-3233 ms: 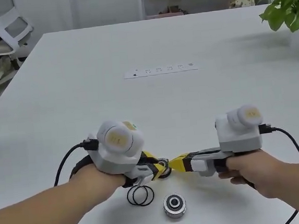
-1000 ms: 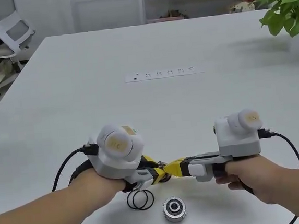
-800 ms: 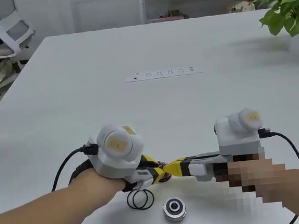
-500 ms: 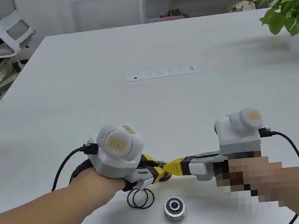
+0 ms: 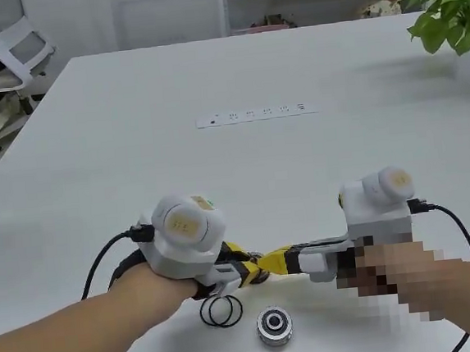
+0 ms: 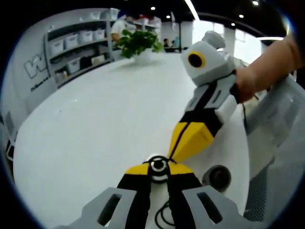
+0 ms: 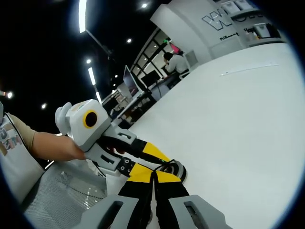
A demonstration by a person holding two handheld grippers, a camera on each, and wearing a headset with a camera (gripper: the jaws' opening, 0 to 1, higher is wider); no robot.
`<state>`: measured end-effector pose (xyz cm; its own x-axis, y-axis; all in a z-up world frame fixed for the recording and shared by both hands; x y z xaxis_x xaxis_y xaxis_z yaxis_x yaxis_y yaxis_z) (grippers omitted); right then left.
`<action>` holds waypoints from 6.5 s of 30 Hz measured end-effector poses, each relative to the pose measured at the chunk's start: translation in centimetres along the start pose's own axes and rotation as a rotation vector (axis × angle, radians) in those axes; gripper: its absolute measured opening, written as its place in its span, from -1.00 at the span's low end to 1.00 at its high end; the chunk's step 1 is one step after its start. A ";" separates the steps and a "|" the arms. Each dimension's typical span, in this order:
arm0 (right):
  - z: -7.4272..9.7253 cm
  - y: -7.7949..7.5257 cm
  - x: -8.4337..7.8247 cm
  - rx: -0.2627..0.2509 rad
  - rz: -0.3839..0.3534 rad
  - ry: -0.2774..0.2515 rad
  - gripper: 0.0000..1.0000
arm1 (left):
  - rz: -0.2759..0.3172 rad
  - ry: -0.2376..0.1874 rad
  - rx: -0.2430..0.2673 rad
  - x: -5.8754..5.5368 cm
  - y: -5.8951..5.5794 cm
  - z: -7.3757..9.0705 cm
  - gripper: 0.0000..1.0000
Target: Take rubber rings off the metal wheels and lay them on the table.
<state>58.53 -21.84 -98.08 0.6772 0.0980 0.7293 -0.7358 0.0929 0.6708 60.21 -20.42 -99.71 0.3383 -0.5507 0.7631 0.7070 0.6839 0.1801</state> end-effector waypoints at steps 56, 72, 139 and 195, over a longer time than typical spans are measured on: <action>0.3 -1.0 -0.1 -0.072 0.028 0.015 -1.00 | 0.041 -0.006 -0.026 0.1 -0.1 0.1 -0.70; 0.4 -1.0 0.2 -0.067 0.025 0.001 -1.00 | 0.038 -0.025 -0.038 0.4 0.2 1.7 -0.57; -2.4 2.8 0.6 0.061 0.005 0.006 -1.00 | 0.130 -0.102 -0.018 -0.7 1.5 12.2 0.24; -5.1 3.4 -3.1 0.087 -0.034 0.147 -1.00 | 0.130 -0.074 0.032 -3.0 1.9 14.5 0.60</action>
<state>53.98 -16.75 -98.75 0.6901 0.2410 0.6824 -0.7054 0.0132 0.7087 51.57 -10.51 -92.71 0.3780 -0.4203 0.8249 0.6394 0.7629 0.0957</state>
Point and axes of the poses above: the centre of the closed fingertips' face, and the gripper's own axes: z roughly backward along the fingers, y roughly to its left, x roughly out of its top, the point moved 1 cm from there along z, roughly backward along the fingers, and after that the axes turned 15 degrees about x, right-handed, at the moved point
